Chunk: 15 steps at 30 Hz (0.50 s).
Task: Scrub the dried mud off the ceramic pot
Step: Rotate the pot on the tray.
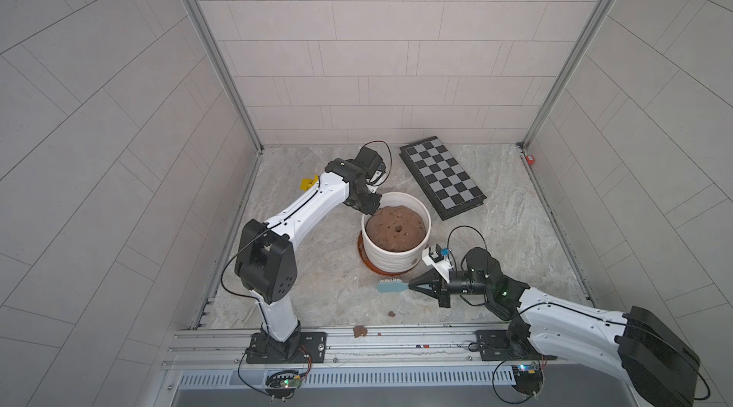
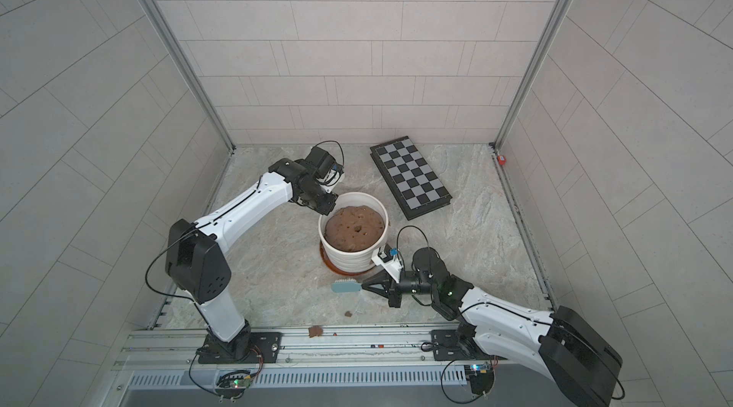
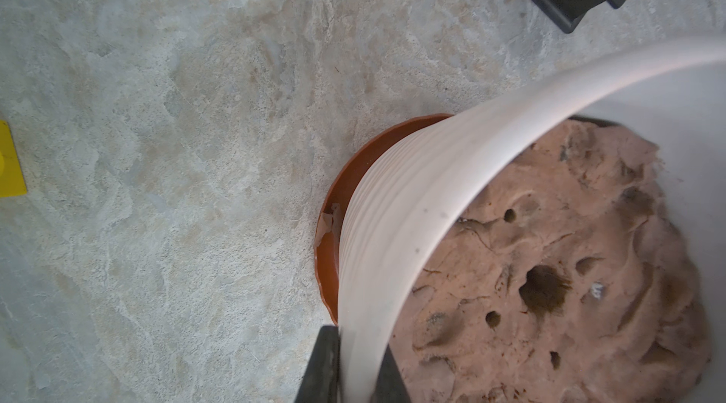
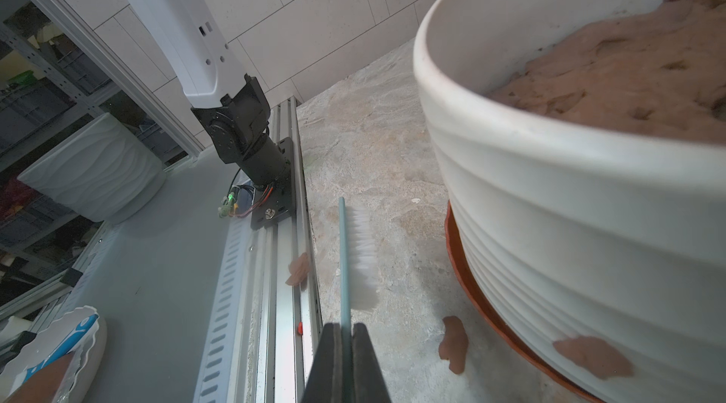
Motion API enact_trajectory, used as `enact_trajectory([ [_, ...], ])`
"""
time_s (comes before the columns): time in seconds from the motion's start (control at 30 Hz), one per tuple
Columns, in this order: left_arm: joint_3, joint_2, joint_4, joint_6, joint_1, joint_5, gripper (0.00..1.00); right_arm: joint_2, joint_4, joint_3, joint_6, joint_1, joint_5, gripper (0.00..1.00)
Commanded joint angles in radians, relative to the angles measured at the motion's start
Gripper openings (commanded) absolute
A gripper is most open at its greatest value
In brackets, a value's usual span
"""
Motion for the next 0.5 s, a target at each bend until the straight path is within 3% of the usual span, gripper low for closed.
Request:
enact_trajectory([
  [0.0, 0.066, -0.038, -0.021, -0.03, -0.005, 0.087, 0.29, 0.008, 0.021, 0.034, -0.014, 0.004, 0.008, 0.0],
  [0.1, 0.094, -0.064, -0.036, -0.062, -0.006, 0.085, 0.43, 0.018, 0.028, 0.046, -0.016, 0.004, 0.006, 0.0],
  [0.23, 0.123, -0.102, -0.058, -0.136, -0.008, 0.053, 0.54, 0.019, 0.035, 0.057, -0.019, 0.004, 0.005, 0.0],
  [0.47, 0.031, -0.207, -0.044, -0.471, -0.058, -0.133, 0.64, -0.021, -0.001, 0.071, -0.034, 0.002, 0.016, 0.0],
])
